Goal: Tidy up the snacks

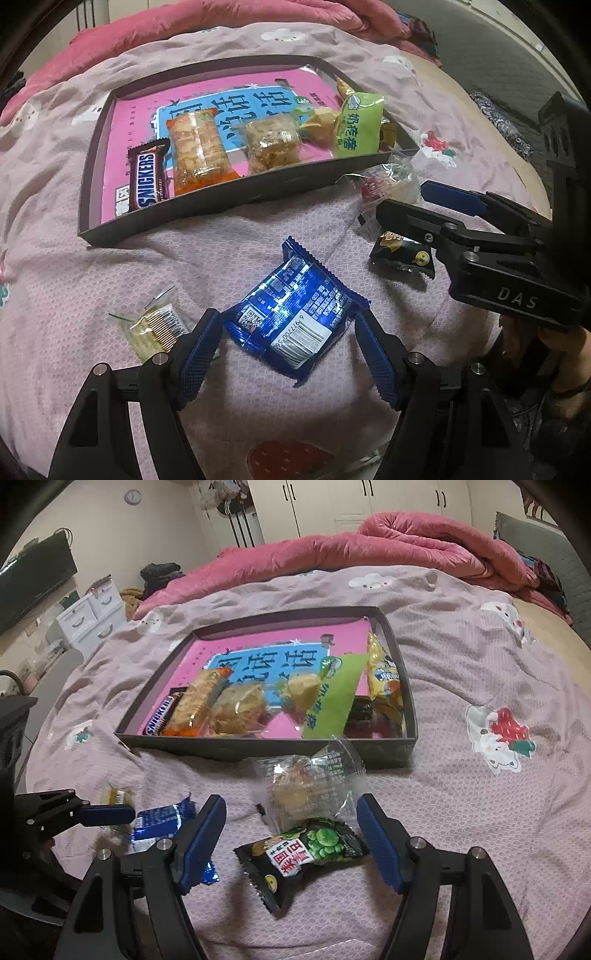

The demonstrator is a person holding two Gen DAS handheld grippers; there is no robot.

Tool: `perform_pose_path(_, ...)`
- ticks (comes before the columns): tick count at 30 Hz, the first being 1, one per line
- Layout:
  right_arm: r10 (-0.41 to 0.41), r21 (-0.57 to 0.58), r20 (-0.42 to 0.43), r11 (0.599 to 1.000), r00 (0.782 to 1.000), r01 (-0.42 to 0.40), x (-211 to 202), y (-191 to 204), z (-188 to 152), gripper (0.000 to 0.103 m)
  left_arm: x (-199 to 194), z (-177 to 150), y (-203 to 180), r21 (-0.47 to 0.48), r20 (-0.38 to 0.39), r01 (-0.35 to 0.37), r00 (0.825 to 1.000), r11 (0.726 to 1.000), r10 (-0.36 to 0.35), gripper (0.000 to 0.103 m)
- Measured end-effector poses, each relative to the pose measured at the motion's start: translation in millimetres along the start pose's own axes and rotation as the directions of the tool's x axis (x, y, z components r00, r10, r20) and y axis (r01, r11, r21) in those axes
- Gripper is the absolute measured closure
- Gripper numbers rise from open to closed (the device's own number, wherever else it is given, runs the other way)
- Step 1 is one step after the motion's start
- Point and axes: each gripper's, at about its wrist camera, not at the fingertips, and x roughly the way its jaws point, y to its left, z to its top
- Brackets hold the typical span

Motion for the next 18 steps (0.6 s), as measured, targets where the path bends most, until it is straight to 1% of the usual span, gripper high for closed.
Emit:
perform_pose_path(8,-0.016,0.000,-0.010,1.000,1.000,0.016,8.6,-3.1,0.5,0.030,7.4,3.5,-1.2,0.001,-0.007,-0.019,1.000,1.000,0.019,0.027)
perform_pose_path(16,-0.031,-0.021,-0.006,0.999,1.000,0.031,18.3,-3.8,1.9,0.030,13.4,7.3,-1.7,0.002,-0.007,-0.019,1.000,1.000,0.019,0.027)
perform_pose_path(18,-0.035,-0.024,-0.006,0.999,0.999,0.035,20.4,-4.8,2.3,0.030,15.6,7.8,-1.7,0.004,-0.011,-0.016,1.000,1.000,0.016,0.026)
